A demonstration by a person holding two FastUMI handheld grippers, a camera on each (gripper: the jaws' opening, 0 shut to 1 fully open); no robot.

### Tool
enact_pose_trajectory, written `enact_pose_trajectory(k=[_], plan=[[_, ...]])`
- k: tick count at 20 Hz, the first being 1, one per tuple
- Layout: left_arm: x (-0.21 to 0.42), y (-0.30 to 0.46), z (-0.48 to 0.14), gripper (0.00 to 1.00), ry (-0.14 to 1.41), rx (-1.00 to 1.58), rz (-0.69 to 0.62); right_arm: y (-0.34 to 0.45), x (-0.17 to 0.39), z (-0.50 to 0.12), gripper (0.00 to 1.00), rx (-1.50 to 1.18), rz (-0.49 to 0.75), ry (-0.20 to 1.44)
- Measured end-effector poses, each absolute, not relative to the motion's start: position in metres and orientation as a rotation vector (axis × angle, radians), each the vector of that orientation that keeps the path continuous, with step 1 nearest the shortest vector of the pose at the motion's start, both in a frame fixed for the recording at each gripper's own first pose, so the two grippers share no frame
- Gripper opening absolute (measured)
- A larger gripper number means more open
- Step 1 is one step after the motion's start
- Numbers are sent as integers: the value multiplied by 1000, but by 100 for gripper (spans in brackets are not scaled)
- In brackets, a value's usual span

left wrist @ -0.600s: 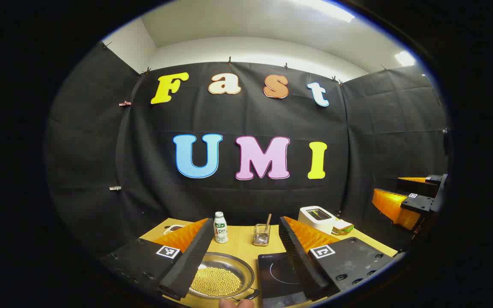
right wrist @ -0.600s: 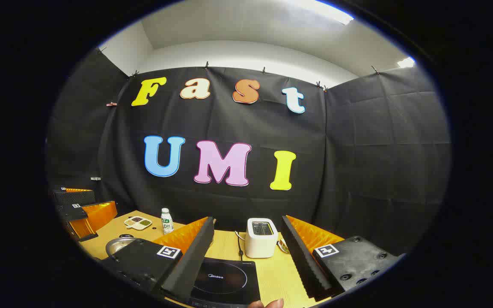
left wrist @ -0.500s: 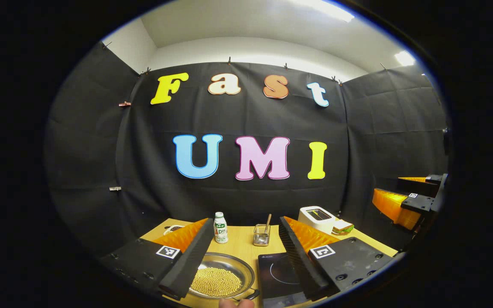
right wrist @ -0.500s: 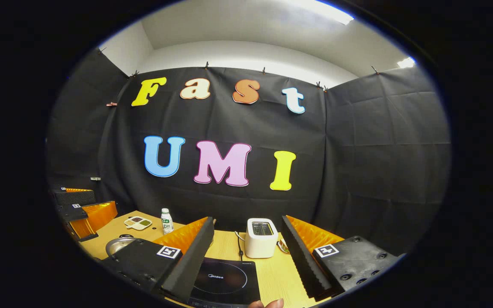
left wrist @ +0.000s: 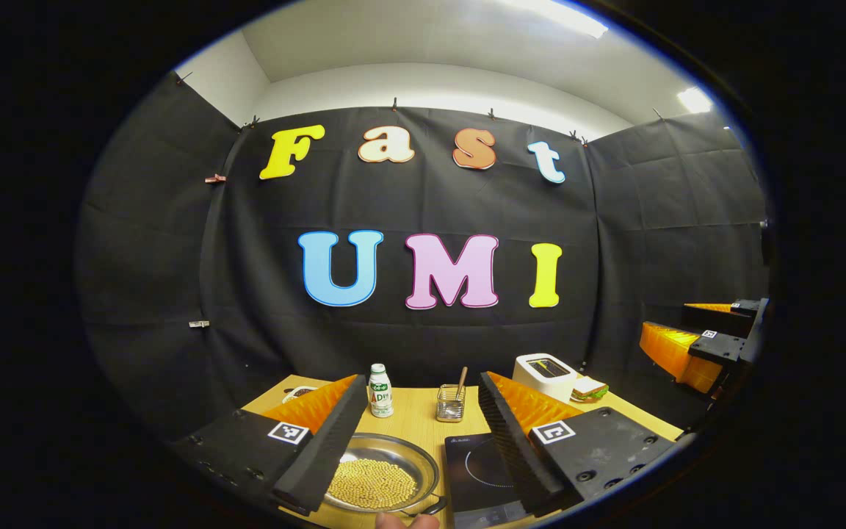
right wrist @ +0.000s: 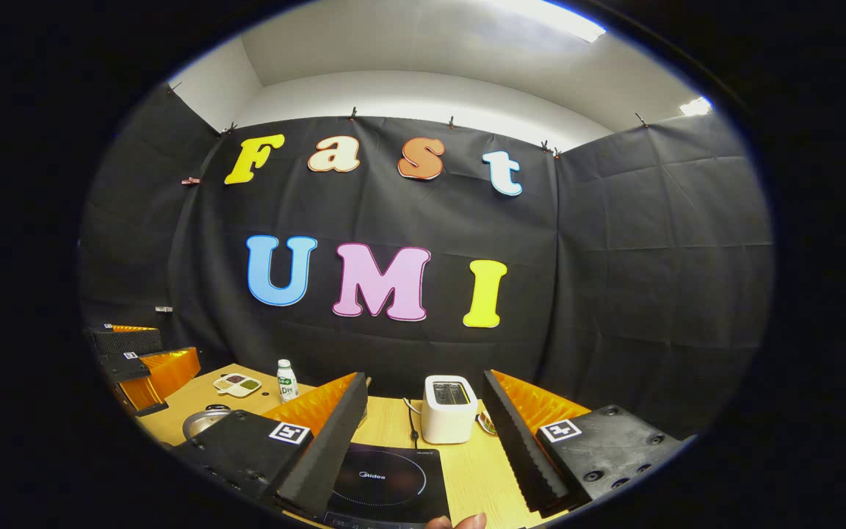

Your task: First push the handle of the pot to place it horizontally, then grasp the pot with both hands and set it on the induction cooktop.

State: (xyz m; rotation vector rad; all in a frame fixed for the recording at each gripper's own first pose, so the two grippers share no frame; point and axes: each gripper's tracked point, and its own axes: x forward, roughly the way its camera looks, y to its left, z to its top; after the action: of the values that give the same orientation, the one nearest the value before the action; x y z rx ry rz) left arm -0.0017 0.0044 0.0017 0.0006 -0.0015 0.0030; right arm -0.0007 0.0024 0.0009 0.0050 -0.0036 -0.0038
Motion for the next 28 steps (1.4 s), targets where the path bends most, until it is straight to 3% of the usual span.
enact_pose_trajectory(k=[8,13,15,28], plan=[[-2,8,6,92,-13,-20,-1,5,3,4,97,-5,4,-11],[-6,7,2,16,15,-6,-53,2,3,2,98,-14,4,-9],[-6,-1,-14,5,78,-42,-115,2,2,1,97,-13,2,-6],[-57,14,-195,5,788,-83,-225,2,-2,-10,97,-14,9,24]])
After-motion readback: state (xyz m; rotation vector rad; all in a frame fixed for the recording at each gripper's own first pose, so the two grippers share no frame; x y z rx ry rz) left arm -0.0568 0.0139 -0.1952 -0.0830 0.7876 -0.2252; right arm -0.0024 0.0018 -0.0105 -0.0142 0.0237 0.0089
